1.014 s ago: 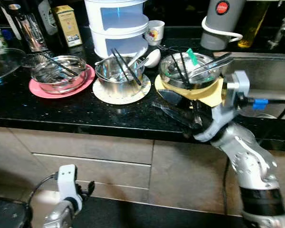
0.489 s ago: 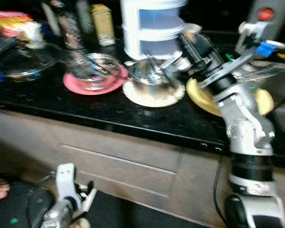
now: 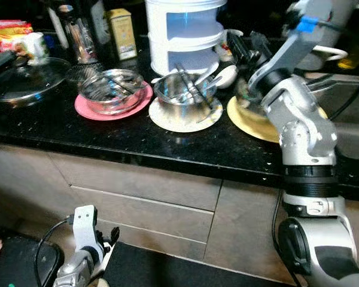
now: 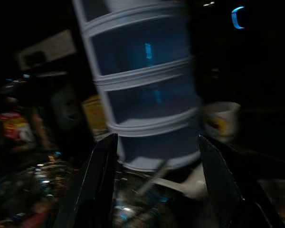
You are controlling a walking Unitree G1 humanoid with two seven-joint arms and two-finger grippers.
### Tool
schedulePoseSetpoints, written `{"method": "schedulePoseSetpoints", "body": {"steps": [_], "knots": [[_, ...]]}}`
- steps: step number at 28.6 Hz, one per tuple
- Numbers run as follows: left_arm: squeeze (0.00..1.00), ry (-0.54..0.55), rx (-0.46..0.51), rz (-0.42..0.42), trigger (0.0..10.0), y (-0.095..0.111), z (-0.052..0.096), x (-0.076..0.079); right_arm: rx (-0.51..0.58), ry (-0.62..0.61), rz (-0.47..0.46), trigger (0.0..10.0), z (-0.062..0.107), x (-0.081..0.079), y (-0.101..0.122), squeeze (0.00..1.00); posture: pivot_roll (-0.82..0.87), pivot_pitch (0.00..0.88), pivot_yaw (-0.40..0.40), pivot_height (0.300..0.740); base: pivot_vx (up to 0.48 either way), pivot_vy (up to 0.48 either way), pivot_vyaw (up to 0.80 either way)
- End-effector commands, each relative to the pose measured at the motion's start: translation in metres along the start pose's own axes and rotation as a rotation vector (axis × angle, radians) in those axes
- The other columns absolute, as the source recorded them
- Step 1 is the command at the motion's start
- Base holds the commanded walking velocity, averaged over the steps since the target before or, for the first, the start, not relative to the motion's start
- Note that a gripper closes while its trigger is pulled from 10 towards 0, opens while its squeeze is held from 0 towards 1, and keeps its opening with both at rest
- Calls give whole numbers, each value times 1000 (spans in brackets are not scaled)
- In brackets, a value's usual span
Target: Kitchen organization
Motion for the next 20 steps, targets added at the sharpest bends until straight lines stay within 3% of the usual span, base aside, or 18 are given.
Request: {"method": "schedulePoseSetpoints", "body": {"steps": [1, 6, 8, 10, 14, 16, 17, 18, 19, 20], "knots": [[0, 5, 1, 13, 10000, -1, 0, -1, -21, 24, 23, 10000, -1, -3, -1, 0, -28, 0, 14, 740, 0, 0, 0], [0, 2, 2, 13, 10000, -1, 0, 0, -85, 19, 136, 10000, -3, 0, -4, 0, -31, 0, 15, 740, 0, 0, -781], [0, 1, 3, 14, 10000, -1, 0, 0, -139, 13, 231, 10000, -5, 1, -8, 0, -30, 0, 11, 740, 0, 0, -781], [0, -1, 5, 15, 10000, -1, 0, 1, -240, -9, 259, 10000, -8, 2, -17, 0, -32, 0, 9, 740, 0, 0, 0], [0, -2, 6, 16, 10000, -1, 0, 1, -273, 11, 282, 10000, -10, -3, -19, 0, -32, 0, 7, 740, 0, 0, 0], [0, -4, 9, 18, 10000, 0, 0, 2, -341, 105, 241, 10000, -16, -26, -22, 0, -32, 0, -2, 740, 0, 0, 0], [0, -4, 9, 18, 10000, 0, 0, 2, -341, 105, 241, 10000, -16, -26, -22, 0, -32, 0, -2, 740, 0, 0, 0], [0, -5, 11, 19, 10000, 0, -1, 3, -365, 170, 189, 10000, -20, -42, -20, 0, -32, 0, -4, 740, 0, 0, 0], [0, -5, 11, 19, 10000, 0, -1, 3, -365, 170, 189, 10000, -20, -42, -20, 0, -32, 0, -4, 740, 0, 0, 0], [0, -5, 15, 20, 10000, 1, -1, 4, -406, 215, 161, 10000, -28, -59, -18, 0, -37, 2, -9, 740, 0, 0, 0]]}}
Point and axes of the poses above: a point about 5 cm out from each wrist's last joint towards the gripper, its own z axis pointing back from the gripper into the wrist, its own y axis along the axis of the wrist's last joint, x = y × z, the point moved 3 cm from there along -z, pointing out of the wrist towards the gripper, and after that the axes turned 1 degree about z, right-handed, at the moved point
